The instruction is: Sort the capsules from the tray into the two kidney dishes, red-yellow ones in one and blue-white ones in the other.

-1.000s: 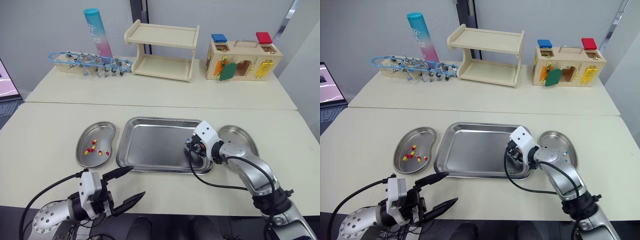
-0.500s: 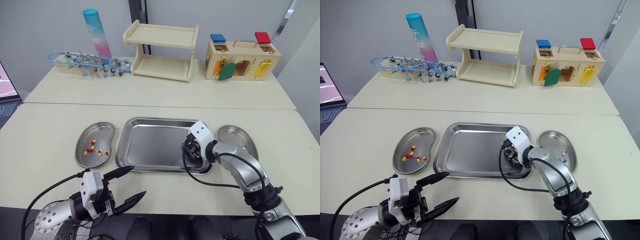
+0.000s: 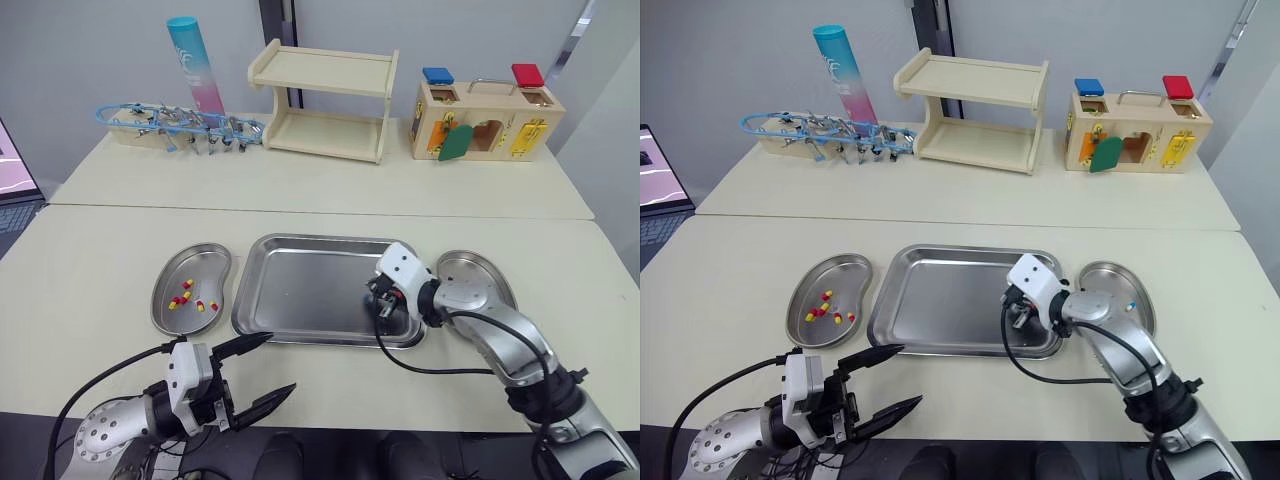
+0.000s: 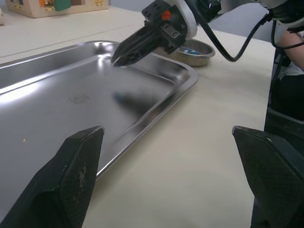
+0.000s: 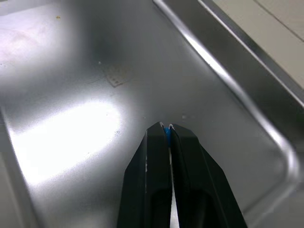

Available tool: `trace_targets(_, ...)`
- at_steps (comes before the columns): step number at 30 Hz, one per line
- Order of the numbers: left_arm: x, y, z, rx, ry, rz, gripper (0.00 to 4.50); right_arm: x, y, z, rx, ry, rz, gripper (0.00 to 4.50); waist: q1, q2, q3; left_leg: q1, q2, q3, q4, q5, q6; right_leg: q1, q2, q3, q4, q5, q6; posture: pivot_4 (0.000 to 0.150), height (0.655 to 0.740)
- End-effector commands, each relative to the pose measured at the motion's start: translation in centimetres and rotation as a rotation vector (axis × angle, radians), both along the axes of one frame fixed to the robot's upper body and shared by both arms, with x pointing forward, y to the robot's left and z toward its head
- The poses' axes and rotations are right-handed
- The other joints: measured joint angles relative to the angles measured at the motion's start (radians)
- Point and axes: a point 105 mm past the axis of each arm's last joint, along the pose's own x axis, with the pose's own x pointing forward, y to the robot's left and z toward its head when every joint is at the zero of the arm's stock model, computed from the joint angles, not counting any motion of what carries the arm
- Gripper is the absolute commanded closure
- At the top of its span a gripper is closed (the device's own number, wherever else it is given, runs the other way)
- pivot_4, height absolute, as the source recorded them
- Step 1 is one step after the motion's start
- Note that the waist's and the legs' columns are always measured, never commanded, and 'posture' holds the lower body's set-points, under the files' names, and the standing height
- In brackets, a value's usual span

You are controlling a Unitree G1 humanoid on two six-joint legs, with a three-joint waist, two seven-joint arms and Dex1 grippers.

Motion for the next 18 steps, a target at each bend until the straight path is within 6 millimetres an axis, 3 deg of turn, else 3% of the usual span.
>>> trace_targets(1,-0.1,-1.2,1.2,-0.017,-0.044,-0.087,0.0,-0.9,-2.5,2.8,0.028,-0.051,-0.023,4.48,0.003,0.001,0.001,0.0,0.0,0.0,0.0,0.0,0.0,0.0,0.0,0.0,0.0,0.0,0.0,0.15,0.74)
trace_targets(9,0.1,-3.3,2.5,-0.036,-0.097,-0.25,0.0,-3.4,-11.4,3.4,-0.141,-0.008,-0.194,4.48,0.003,0.002,0.002,-0.001,0.0,0.0,0.0,0.0,0.0,0.0,0.0,0.0,-0.001,0.0,0.0,0.15,0.74)
trace_targets(17,0.2,-3.9,2.8,-0.049,-0.097,-0.291,0.0,-4.2,-13.4,2.4,-0.173,0.043,-0.271,4.48,-0.004,0.002,0.002,0.0,0.0,0.0,0.0,0.0,0.0,0.001,0.0,0.001,-0.001,0.0,0.0,0.15,0.74)
trace_targets(18,0.2,-4.0,2.8,-0.05,-0.097,-0.292,0.0,-4.1,-13.4,2.5,-0.166,0.033,-0.279,3.95,-0.003,0.002,0.002,0.0,0.0,0.001,0.0,0.0,0.0,0.0,0.0,0.001,-0.001,0.0,0.0,0.15,0.74)
